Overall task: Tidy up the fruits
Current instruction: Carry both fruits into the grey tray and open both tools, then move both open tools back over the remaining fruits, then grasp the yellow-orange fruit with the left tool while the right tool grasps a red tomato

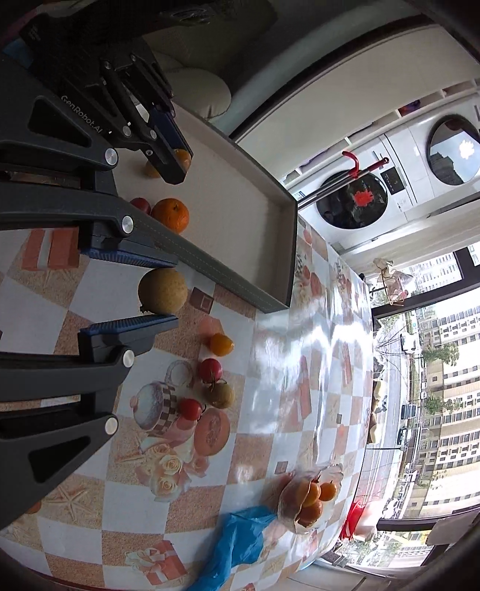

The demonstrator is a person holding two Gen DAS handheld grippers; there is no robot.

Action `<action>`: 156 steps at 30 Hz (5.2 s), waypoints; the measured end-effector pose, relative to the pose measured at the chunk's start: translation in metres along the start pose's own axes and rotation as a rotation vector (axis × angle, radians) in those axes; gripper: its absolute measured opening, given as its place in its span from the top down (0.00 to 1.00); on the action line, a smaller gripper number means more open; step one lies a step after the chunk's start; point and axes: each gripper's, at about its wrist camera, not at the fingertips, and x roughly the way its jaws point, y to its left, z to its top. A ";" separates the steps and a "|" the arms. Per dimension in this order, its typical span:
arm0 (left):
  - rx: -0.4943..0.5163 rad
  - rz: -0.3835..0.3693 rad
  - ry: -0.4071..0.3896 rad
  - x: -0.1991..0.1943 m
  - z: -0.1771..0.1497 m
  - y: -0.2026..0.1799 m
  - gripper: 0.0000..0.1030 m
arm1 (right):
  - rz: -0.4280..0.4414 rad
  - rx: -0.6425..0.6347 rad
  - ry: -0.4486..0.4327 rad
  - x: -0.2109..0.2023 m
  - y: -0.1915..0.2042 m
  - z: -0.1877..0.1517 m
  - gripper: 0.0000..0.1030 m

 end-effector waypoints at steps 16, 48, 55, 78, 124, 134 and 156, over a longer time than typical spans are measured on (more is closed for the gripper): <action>-0.060 0.048 0.035 0.016 -0.025 0.030 0.77 | 0.154 -0.082 0.158 0.073 0.060 0.002 0.73; 0.083 0.027 -0.021 -0.009 -0.011 -0.050 0.05 | -0.189 0.181 -0.020 -0.026 -0.093 -0.029 0.00; 0.180 -0.004 -0.016 -0.012 -0.013 -0.092 0.05 | -0.450 0.200 0.024 -0.034 -0.148 -0.061 0.00; 0.221 -0.087 0.171 0.042 -0.053 -0.143 0.01 | -0.501 0.199 0.005 -0.033 -0.168 -0.084 0.00; 0.156 -0.042 0.220 0.112 0.024 -0.128 0.03 | -0.500 0.198 0.003 -0.033 -0.169 -0.085 0.00; 0.198 -0.075 0.214 0.128 0.045 -0.135 0.18 | -0.500 0.197 0.003 -0.032 -0.170 -0.085 0.00; 0.263 -0.110 0.163 0.089 0.015 -0.137 0.51 | -0.501 0.196 0.002 -0.033 -0.170 -0.086 0.00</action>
